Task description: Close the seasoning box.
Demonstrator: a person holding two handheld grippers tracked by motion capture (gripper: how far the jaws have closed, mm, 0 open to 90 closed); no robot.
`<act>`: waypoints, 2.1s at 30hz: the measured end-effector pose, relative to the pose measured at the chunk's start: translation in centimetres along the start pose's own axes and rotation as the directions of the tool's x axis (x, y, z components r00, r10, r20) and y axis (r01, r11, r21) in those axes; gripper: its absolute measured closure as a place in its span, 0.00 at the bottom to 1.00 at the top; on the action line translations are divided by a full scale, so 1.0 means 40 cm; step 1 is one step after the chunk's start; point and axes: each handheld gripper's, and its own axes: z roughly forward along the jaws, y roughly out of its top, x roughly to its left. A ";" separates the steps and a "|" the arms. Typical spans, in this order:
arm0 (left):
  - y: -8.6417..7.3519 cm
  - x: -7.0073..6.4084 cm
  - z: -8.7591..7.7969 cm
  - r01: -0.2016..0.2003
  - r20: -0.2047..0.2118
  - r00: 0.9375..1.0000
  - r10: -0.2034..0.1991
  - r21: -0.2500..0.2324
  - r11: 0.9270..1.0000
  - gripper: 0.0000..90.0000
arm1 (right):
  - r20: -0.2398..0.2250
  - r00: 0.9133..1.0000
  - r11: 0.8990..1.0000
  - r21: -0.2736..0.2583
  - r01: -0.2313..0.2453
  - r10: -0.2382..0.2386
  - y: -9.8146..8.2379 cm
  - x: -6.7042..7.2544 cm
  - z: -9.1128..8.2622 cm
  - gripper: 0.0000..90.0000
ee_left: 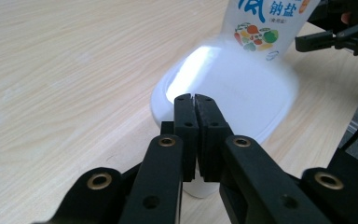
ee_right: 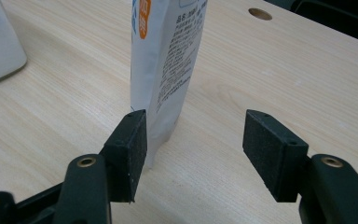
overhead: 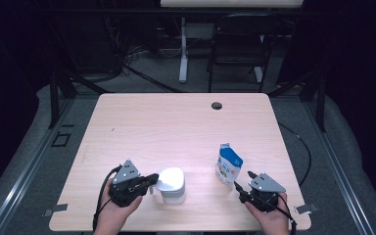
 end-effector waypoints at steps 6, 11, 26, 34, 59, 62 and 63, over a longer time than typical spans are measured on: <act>0.006 -0.011 -0.002 -0.018 0.004 1.000 0.018 0.000 1.000 1.00 | 0.000 1.000 1.000 -0.006 0.003 -0.003 0.000 0.001 -0.005 0.44; 0.010 -0.008 -0.018 -0.017 -0.006 1.000 0.017 -0.017 1.000 0.99 | -0.002 1.000 1.000 -0.008 0.002 -0.002 0.000 0.001 -0.006 0.44; 0.003 0.062 -0.090 0.059 -0.052 0.997 -0.064 -0.095 0.994 0.92 | -0.002 1.000 1.000 -0.005 -0.001 0.001 -0.001 0.002 -0.007 0.44; -0.019 0.116 -0.126 0.135 -0.083 0.986 -0.147 -0.136 0.981 0.84 | -0.003 1.000 1.000 -0.005 0.004 -0.004 -0.001 0.003 -0.009 0.44; -0.158 0.272 -0.147 0.313 -0.249 0.904 -0.346 -0.164 0.935 0.58 | -0.010 1.000 1.000 0.020 0.020 -0.019 -0.006 0.006 -0.005 0.43; -0.182 0.286 -0.136 0.328 -0.263 0.895 -0.359 -0.158 0.932 0.56 | -0.010 1.000 0.999 0.023 0.026 -0.026 -0.006 0.008 -0.004 0.43; -0.190 0.290 -0.131 0.331 -0.267 0.893 -0.362 -0.152 0.931 0.55 | -0.010 1.000 0.999 0.024 0.028 -0.027 -0.006 0.009 -0.003 0.43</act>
